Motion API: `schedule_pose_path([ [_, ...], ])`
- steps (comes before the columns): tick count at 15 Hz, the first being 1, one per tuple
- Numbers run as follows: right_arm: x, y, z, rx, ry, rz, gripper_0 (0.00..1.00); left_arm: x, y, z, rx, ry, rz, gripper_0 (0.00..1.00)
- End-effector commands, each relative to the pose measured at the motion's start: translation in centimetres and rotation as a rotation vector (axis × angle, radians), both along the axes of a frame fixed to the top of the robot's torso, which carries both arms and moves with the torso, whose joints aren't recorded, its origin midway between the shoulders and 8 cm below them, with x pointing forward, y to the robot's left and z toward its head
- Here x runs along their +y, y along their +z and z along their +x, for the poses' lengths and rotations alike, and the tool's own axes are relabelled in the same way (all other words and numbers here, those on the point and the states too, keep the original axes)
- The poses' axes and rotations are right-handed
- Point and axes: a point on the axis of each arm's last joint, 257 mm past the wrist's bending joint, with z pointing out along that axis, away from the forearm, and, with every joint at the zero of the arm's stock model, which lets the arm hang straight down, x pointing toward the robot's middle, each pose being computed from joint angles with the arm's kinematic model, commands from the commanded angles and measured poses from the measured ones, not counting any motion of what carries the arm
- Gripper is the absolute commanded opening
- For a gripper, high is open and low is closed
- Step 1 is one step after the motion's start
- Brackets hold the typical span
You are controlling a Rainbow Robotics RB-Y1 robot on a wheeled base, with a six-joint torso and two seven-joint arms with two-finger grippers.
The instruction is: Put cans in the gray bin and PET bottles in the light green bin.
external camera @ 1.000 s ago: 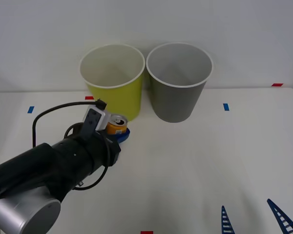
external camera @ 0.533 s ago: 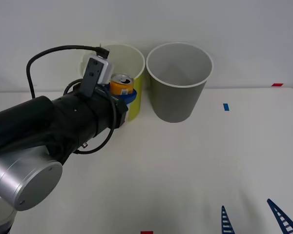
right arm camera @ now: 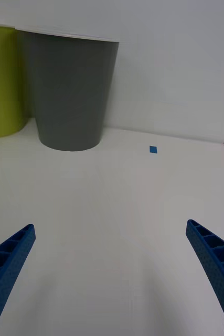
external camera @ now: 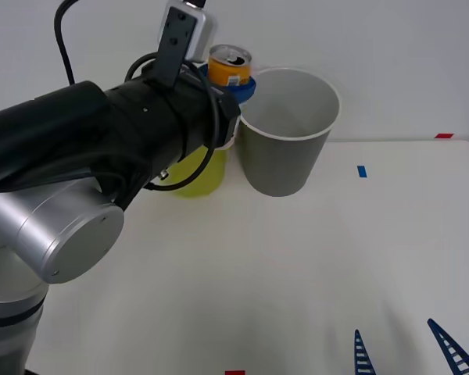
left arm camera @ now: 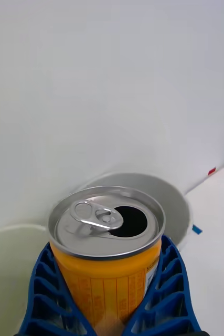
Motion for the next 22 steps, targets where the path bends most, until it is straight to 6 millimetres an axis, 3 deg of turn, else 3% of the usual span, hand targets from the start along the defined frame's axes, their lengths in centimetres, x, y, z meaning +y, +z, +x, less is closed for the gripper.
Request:
schedule_pose_path([
  [1,0.0,0.0,0.0,0.0,0.0,0.0,1.0,-2.8,1.9,2.4,0.004,-0.043,-0.092,0.0],
  [5,0.0,0.0,0.0,0.0,0.0,0.0,1.0,-6.2,2.7,6.2,-0.022,-0.087,-0.122,0.0],
  [8,0.0,0.0,0.0,0.0,0.0,0.0,1.0,-8.5,3.5,8.1,0.0,-0.141,-0.161,0.0],
  [16,0.0,0.0,0.0,0.0,0.0,0.0,1.0,-10.8,2.2,13.1,-0.036,-0.152,-0.181,0.0],
  [22,0.0,0.0,0.0,0.0,0.0,0.0,1.0,-11.2,1.4,14.5,-0.081,-0.116,-0.132,0.0],
])
